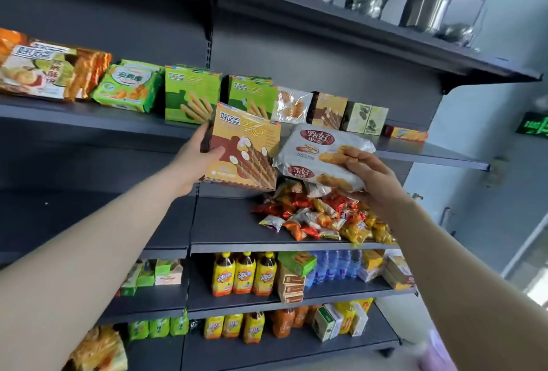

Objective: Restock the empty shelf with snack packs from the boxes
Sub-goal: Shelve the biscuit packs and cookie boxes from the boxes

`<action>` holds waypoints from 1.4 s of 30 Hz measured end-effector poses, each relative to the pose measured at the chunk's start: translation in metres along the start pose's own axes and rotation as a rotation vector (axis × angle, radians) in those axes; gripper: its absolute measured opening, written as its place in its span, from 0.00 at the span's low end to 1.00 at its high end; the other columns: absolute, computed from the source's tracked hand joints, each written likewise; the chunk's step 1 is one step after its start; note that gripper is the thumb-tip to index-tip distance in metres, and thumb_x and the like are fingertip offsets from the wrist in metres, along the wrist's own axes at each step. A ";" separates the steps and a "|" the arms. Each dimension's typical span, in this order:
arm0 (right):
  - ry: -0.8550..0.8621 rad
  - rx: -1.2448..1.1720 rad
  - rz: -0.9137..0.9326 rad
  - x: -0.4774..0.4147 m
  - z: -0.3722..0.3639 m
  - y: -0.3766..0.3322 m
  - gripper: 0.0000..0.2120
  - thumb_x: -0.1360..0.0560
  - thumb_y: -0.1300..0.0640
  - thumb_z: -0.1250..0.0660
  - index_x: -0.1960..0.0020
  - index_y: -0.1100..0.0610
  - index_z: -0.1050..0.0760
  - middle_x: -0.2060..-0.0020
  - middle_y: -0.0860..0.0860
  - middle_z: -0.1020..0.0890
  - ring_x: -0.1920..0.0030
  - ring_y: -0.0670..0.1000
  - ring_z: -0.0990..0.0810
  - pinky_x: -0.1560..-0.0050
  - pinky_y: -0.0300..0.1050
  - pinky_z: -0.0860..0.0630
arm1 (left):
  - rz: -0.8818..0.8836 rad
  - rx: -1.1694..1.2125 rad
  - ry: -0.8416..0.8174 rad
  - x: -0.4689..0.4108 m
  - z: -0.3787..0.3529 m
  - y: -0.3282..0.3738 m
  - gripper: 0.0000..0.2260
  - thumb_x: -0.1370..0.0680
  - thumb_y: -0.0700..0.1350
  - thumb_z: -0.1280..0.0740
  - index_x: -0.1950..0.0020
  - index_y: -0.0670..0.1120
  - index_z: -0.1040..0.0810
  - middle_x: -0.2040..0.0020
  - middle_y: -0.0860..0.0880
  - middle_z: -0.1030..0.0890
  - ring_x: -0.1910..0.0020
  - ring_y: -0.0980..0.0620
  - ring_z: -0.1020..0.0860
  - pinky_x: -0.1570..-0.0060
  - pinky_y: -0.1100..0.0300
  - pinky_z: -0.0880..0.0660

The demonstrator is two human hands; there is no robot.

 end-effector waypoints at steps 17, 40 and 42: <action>0.193 -0.103 0.115 -0.219 0.122 0.009 0.13 0.22 0.60 0.30 0.39 0.50 0.21 0.43 0.55 0.18 0.52 0.57 0.15 0.62 0.50 0.17 | -0.171 -0.047 0.075 -0.179 -0.138 0.033 0.27 0.16 0.45 0.39 0.21 0.60 0.46 0.35 0.58 0.30 0.36 0.55 0.32 0.39 0.54 0.34; -0.345 -0.029 0.127 -0.503 0.013 0.052 0.16 0.22 0.74 0.37 0.52 0.53 0.23 0.48 0.51 0.17 0.62 0.43 0.16 0.61 0.33 0.21 | -0.211 -0.161 0.418 -0.241 -0.168 0.022 0.27 0.17 0.42 0.38 0.24 0.66 0.40 0.37 0.68 0.26 0.40 0.72 0.29 0.39 0.62 0.31; -0.379 0.025 0.075 -0.509 0.008 0.065 0.15 0.23 0.74 0.36 0.48 0.56 0.22 0.46 0.54 0.19 0.59 0.44 0.18 0.62 0.31 0.22 | -0.200 -0.147 0.451 -0.238 -0.168 0.017 0.27 0.17 0.42 0.38 0.24 0.65 0.40 0.34 0.66 0.26 0.37 0.68 0.29 0.35 0.59 0.33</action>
Point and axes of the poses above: each hand's wrist, its own x-axis away from the middle knuckle, its own z-axis out of the back of the hand, y = z × x, the point moved 7 cm from there along -x, towards the middle knuckle
